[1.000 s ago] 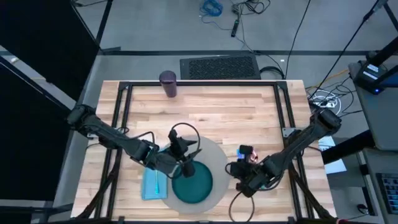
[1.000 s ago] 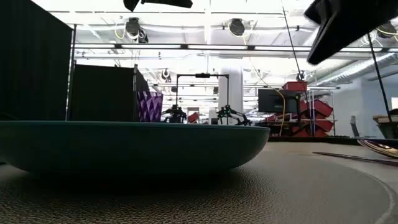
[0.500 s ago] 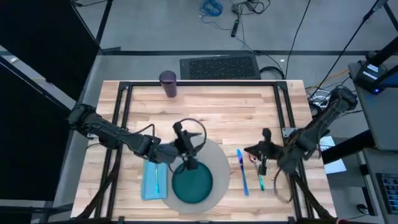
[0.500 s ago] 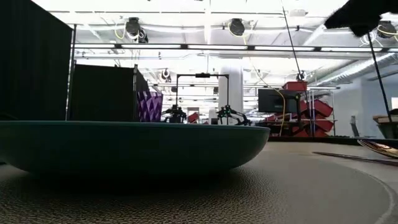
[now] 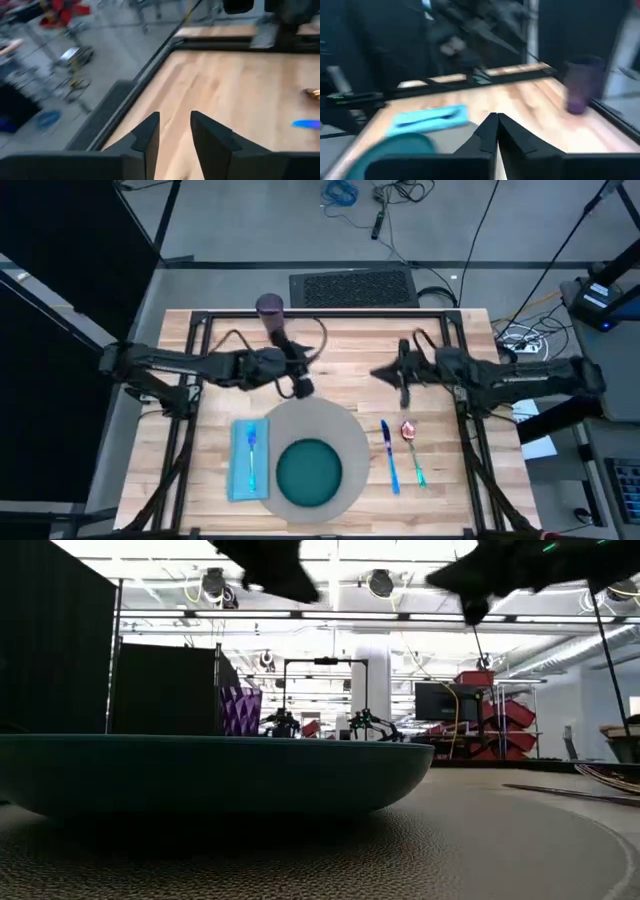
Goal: Set table place
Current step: Put the violet cup to the top of the gray placemat
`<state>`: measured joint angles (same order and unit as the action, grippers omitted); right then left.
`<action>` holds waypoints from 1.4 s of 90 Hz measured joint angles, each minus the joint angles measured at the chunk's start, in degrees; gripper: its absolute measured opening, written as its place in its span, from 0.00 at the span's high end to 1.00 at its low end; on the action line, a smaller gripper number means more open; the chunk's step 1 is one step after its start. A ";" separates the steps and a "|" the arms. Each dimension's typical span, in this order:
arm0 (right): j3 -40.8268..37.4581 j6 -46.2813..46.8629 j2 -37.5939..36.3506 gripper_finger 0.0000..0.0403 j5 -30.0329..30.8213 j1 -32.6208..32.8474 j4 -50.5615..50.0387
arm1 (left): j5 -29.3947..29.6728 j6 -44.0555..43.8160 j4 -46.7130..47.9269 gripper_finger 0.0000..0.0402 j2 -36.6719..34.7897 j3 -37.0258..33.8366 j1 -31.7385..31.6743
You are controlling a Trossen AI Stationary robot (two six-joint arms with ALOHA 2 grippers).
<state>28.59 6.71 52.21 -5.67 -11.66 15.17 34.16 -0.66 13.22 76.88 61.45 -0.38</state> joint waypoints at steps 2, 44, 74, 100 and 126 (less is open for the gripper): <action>0.85 0.04 1.75 1.00 -1.64 -1.95 -0.04 | 1.55 -1.93 2.84 0.76 -1.20 -0.11 -0.13; 37.24 -3.32 43.21 0.99 -16.73 -14.60 -11.03 | 6.53 -25.97 9.48 0.76 -19.40 -10.78 -14.73; 54.41 -5.92 52.99 0.76 -16.71 -14.58 -25.49 | -15.95 -25.77 6.07 0.76 -17.19 -10.78 -40.04; 54.43 -5.87 52.63 0.54 -16.44 -15.56 -29.84 | -35.51 -25.87 -0.58 0.74 -5.36 -8.42 -53.32; 54.43 -7.92 52.63 0.45 -16.40 -16.77 -33.80 | -37.87 -25.71 0.51 0.59 2.60 -4.21 -55.26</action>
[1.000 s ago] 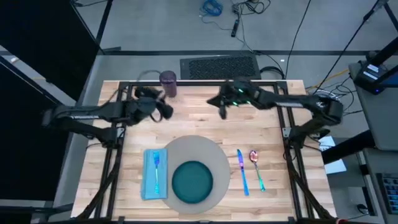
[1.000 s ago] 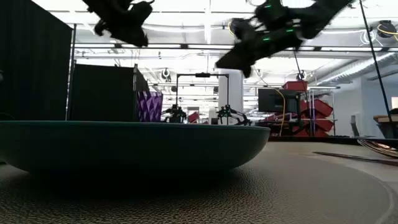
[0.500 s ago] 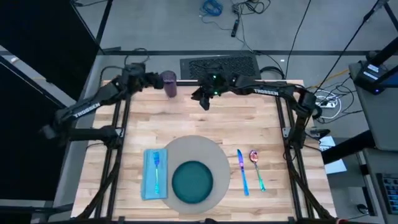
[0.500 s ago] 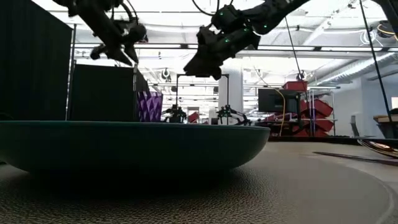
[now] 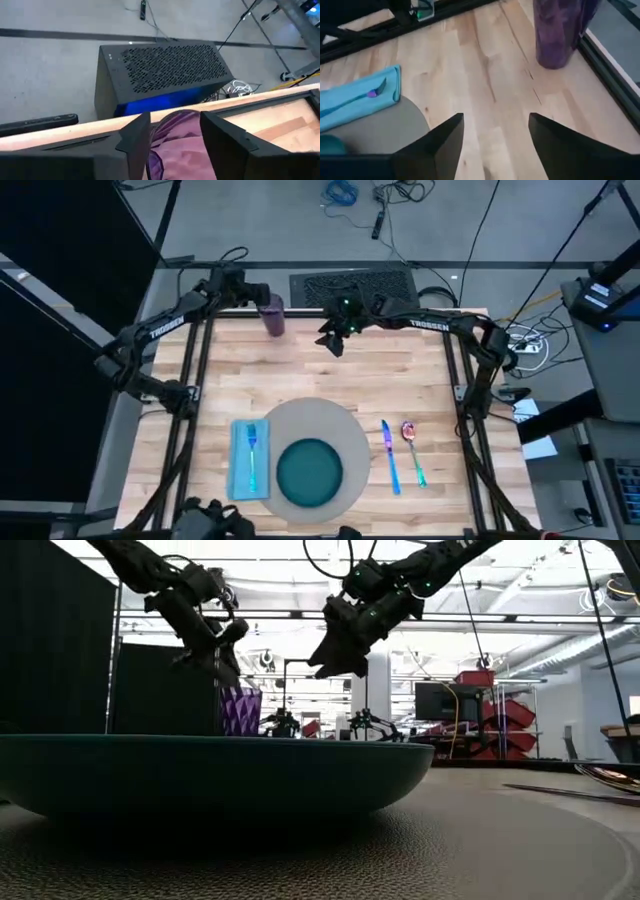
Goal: Set table place
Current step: Put the violet cup to the top of the gray placemat
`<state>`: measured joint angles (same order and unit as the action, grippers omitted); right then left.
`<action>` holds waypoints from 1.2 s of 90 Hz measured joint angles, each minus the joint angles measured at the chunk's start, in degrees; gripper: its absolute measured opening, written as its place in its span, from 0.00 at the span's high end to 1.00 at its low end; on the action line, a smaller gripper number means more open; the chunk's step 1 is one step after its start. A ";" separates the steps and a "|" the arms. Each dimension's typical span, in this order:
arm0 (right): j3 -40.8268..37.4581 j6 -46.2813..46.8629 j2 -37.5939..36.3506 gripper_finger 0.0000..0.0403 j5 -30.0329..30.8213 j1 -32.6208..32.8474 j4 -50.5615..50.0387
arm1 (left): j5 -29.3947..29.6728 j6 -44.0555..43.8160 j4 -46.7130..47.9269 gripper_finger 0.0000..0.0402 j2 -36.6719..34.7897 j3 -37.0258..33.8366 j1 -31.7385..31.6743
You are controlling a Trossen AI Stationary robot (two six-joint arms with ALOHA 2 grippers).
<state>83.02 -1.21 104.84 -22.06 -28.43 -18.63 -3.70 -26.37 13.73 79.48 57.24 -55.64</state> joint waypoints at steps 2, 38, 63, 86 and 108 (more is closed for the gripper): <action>0.00 -0.19 0.00 0.45 0.00 -0.06 0.01 | 0.00 0.42 0.27 0.58 0.20 0.10 0.00; 0.00 -2.60 0.00 0.45 0.00 -2.42 0.35 | 0.56 5.63 8.21 0.56 5.39 0.51 1.68; -0.02 -4.42 -0.02 0.46 0.02 -3.06 -1.13 | -9.61 6.27 13.84 0.65 9.71 0.51 9.10; -0.02 -5.94 -0.13 0.56 1.20 -3.12 -8.40 | -10.55 7.28 9.52 0.97 8.41 1.45 21.70; -0.47 -8.08 -5.79 0.75 1.14 -2.80 -21.15 | -12.28 5.87 13.37 1.00 8.52 10.66 32.05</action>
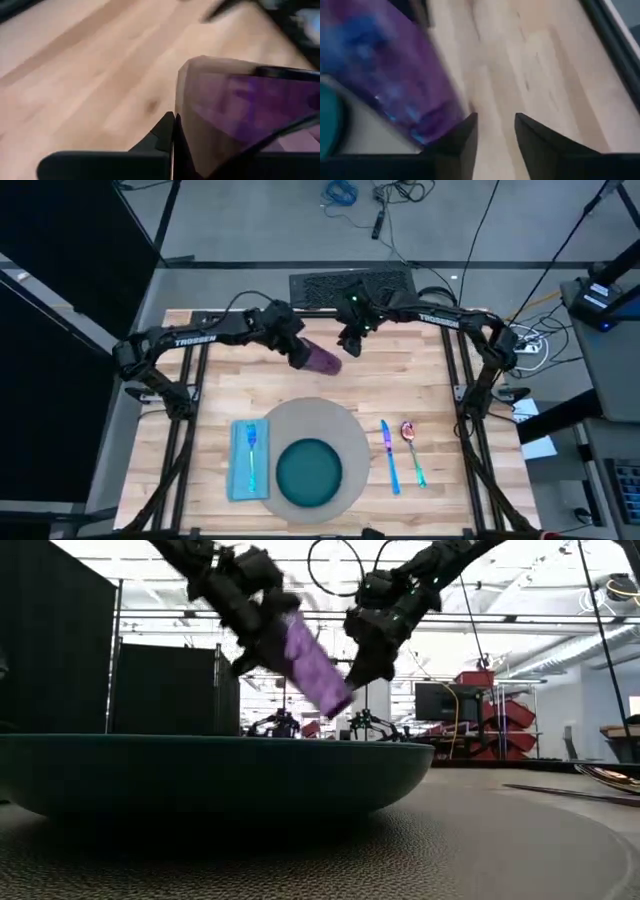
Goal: Set table place
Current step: Put the violet cup to the top of the gray placemat
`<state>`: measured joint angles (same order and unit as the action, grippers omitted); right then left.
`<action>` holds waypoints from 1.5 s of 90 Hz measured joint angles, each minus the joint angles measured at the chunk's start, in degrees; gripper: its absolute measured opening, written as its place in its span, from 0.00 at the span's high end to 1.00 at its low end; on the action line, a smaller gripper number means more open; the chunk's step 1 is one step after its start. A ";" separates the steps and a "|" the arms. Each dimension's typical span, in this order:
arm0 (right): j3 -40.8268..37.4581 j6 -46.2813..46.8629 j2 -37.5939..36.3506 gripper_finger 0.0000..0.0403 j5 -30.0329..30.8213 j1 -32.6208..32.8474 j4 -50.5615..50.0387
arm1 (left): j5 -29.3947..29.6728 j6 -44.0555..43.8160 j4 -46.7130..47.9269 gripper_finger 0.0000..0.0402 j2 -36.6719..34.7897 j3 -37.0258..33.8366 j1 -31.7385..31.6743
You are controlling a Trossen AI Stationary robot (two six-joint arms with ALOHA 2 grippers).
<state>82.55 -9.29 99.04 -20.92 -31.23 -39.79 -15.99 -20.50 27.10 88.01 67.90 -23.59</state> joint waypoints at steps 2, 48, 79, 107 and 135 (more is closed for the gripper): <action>-0.42 -0.25 -1.16 0.76 -0.03 0.14 -0.79 | 0.16 0.14 1.27 1.00 0.00 1.21 0.82; -30.76 12.60 -42.40 0.84 2.93 0.83 11.52 | 2.25 6.58 24.36 1.00 16.72 31.35 5.14; -41.12 16.60 -55.21 0.84 12.15 2.54 11.73 | 7.51 13.78 46.89 1.00 38.96 61.10 5.57; -42.02 14.86 -56.78 0.84 12.04 2.58 11.41 | 6.95 13.45 46.18 1.00 42.16 61.30 10.89; -42.02 14.61 -56.74 0.84 11.98 2.58 12.10 | 7.45 13.63 43.63 1.00 42.75 61.30 12.04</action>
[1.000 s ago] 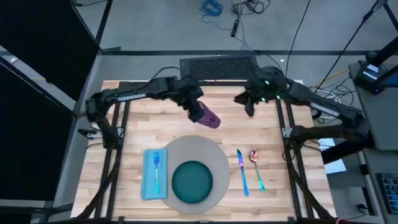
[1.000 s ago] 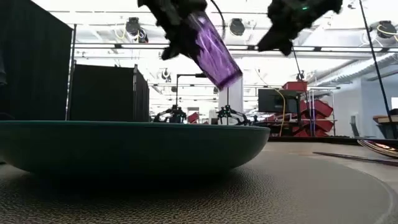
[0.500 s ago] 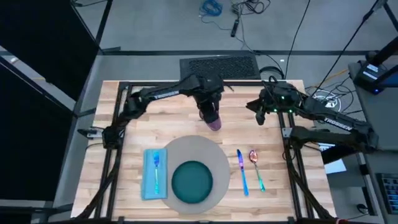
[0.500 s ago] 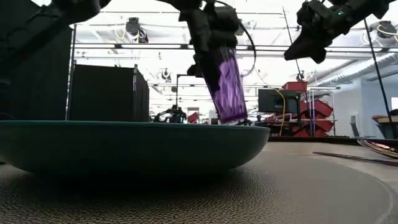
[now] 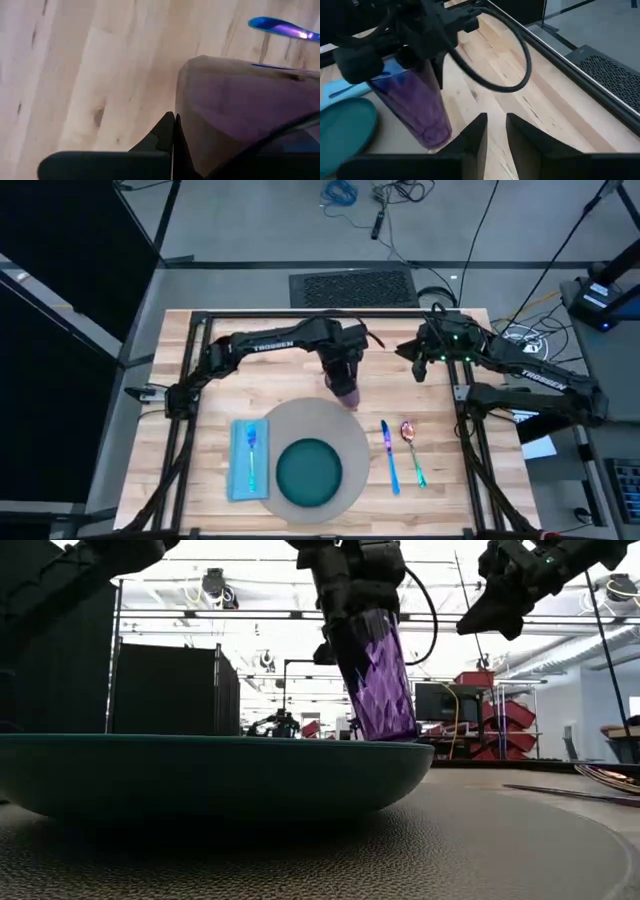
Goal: Set table place
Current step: Put the violet cup to the top of the gray placemat
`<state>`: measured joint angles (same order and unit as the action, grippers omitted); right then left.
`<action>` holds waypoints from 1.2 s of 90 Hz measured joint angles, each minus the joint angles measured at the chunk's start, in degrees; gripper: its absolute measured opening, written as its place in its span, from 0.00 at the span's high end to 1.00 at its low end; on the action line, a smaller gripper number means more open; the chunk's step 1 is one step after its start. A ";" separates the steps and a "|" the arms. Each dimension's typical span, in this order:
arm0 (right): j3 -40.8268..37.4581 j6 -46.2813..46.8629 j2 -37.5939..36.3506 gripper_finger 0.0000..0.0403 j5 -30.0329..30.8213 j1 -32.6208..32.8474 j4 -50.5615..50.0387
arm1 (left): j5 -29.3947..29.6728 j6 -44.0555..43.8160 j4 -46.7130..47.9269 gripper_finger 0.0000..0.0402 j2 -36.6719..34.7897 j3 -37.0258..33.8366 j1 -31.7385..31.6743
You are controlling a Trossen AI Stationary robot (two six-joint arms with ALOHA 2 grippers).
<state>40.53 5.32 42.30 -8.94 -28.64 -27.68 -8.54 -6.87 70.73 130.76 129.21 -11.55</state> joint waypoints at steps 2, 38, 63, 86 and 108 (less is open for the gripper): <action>0.00 0.01 0.00 0.84 0.02 0.00 0.00 | -0.04 0.12 -0.57 1.00 0.08 0.00 -0.09; -0.09 1.02 0.04 0.84 -0.07 1.36 -0.21 | -0.48 1.35 1.51 1.00 1.92 -0.02 -1.92; -0.09 1.09 0.07 0.84 -0.05 2.69 0.11 | -0.25 2.82 1.78 1.00 1.92 -0.04 -2.30; -0.09 1.09 0.07 0.84 -0.04 3.85 0.09 | -0.02 2.86 1.75 0.91 1.92 -0.04 -2.41; -0.09 1.09 0.07 0.84 -0.04 4.67 0.07 | -0.06 2.74 1.68 0.83 1.92 -0.04 -2.36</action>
<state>40.45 6.42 42.37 -8.99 -23.97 -27.62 -8.60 -4.14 72.40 132.68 129.16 -13.91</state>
